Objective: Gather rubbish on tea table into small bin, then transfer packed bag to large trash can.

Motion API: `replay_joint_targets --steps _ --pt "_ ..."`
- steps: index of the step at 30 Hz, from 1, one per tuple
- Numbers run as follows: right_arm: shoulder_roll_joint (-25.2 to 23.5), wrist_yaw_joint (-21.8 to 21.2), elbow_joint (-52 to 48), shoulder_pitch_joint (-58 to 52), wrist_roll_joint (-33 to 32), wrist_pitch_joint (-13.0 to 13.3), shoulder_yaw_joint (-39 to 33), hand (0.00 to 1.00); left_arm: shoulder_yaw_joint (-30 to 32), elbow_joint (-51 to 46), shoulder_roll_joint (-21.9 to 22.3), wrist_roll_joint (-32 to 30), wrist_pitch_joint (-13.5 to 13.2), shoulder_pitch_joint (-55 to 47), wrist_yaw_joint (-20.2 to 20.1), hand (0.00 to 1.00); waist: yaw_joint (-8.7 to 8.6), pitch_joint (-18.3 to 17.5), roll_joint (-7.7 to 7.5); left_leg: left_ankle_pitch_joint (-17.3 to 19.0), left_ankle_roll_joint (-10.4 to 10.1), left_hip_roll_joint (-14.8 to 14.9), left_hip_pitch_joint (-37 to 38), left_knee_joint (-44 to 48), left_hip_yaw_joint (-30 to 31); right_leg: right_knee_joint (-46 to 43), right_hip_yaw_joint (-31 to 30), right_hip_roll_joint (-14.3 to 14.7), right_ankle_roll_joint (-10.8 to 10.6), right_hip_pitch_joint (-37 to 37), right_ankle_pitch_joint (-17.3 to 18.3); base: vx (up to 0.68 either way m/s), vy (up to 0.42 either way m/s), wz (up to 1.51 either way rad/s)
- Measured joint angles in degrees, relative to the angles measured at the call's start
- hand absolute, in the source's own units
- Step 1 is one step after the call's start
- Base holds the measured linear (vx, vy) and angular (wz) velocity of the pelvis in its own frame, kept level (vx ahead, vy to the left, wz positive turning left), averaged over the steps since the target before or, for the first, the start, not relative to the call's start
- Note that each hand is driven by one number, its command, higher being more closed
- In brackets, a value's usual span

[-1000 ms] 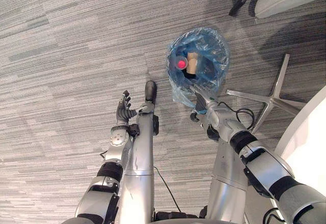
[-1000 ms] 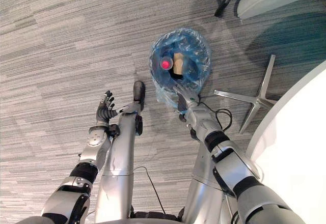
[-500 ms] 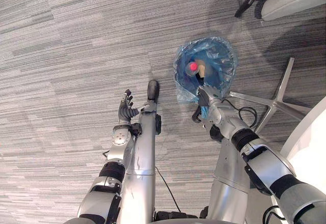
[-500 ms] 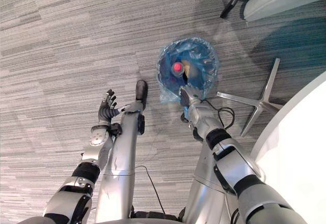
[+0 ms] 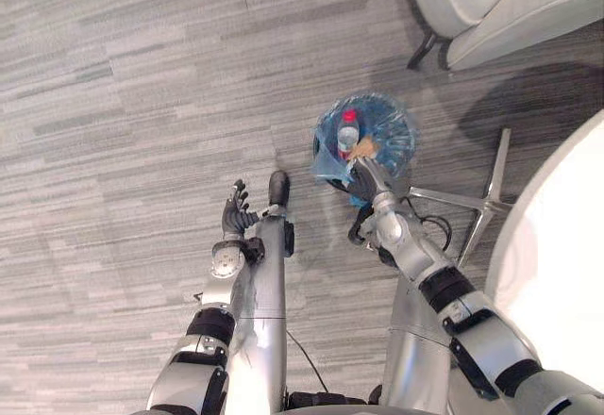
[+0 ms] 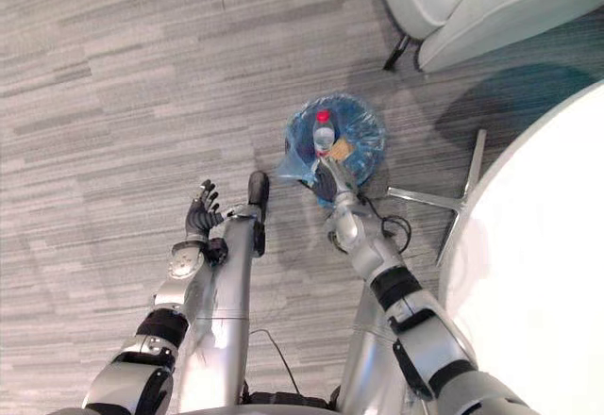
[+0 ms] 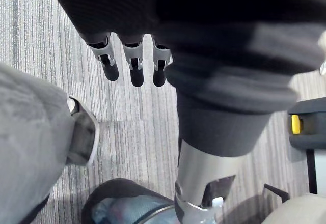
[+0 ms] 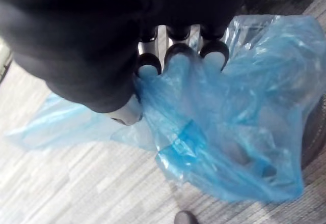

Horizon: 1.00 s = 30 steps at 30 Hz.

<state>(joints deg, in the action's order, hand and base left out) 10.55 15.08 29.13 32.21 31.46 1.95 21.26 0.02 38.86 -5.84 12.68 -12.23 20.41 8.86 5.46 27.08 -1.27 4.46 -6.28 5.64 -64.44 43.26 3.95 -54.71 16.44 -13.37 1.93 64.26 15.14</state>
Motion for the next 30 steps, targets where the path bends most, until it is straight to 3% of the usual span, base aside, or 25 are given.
replay_joint_targets --steps 3,11,13,18,21,23,30 --pt "-1.7 -0.1 -5.7 -7.5 -2.9 0.2 -0.9 1.0 -2.4 0.1 0.2 -1.3 0.7 -3.1 -0.2 0.0 -0.2 -0.1 -0.24 0.0 0.0 0.5 7.3 -3.1 -1.2 3.1 0.1 0.5 -0.4 -7.0 -0.2 0.01 0.006 -0.05" --pt "-5.8 -1.7 -19.3 -22.1 -9.2 2.4 0.3 1.0 -4.2 2.3 1.2 -4.4 1.3 -10.1 -0.2 0.0 -1.55 -2.0 -3.34 -0.2 -0.2 1.7 27.3 -13.4 -4.5 14.5 0.0 2.5 -1.0 -26.2 -2.4 0.1 -0.001 -0.13" --pt "-6.0 -2.4 -23.7 -26.5 -9.7 3.9 1.7 1.0 -5.0 2.4 1.4 -4.6 1.7 -12.7 -0.4 0.0 -1.58 -5.5 -4.23 -0.4 0.1 2.0 31.4 -16.8 -5.6 18.1 -0.3 3.3 -1.0 -29.9 -3.5 0.13 0.013 -0.17" --pt "-6.9 -5.0 -26.2 -32.4 -11.1 6.1 1.8 1.0 -7.4 5.1 1.4 -5.7 1.8 -15.9 -1.2 0.0 -1.68 -11.2 -4.56 -2.3 0.4 2.0 39.8 -25.5 -6.8 26.0 -0.1 4.4 -2.3 -37.4 -5.2 0.17 0.006 -0.05" --pt "-6.6 -6.8 -26.0 -34.0 -12.5 6.4 1.6 1.0 -8.6 7.2 0.6 -6.2 1.8 -17.6 -1.4 0.0 -1.84 -13.7 -4.37 -5.3 0.4 1.3 45.7 -33.2 -7.4 31.8 -0.2 5.4 -2.4 -41.7 -7.3 0.21 0.032 -0.09" --pt "-6.5 -8.0 -25.9 -33.9 -13.6 6.4 1.5 1.0 -8.6 9.1 0.0 -6.8 1.8 -18.8 -1.5 0.0 -2.93 -15.3 -3.57 -6.6 0.2 1.6 49.1 -37.2 -7.4 36.7 0.1 6.7 -2.6 -45.5 -9.3 0.14 0.041 -0.09" --pt "-6.1 -11.7 -25.9 -34.0 -18.7 6.7 1.3 1.0 -9.3 8.5 -0.9 -8.3 1.7 -21.6 -2.6 0.0 -3.28 -19.4 -0.78 -7.2 0.3 1.3 56.1 -41.5 -8.6 49.3 -0.6 8.7 -4.0 -55.5 -14.7 0.08 0.049 -0.1"
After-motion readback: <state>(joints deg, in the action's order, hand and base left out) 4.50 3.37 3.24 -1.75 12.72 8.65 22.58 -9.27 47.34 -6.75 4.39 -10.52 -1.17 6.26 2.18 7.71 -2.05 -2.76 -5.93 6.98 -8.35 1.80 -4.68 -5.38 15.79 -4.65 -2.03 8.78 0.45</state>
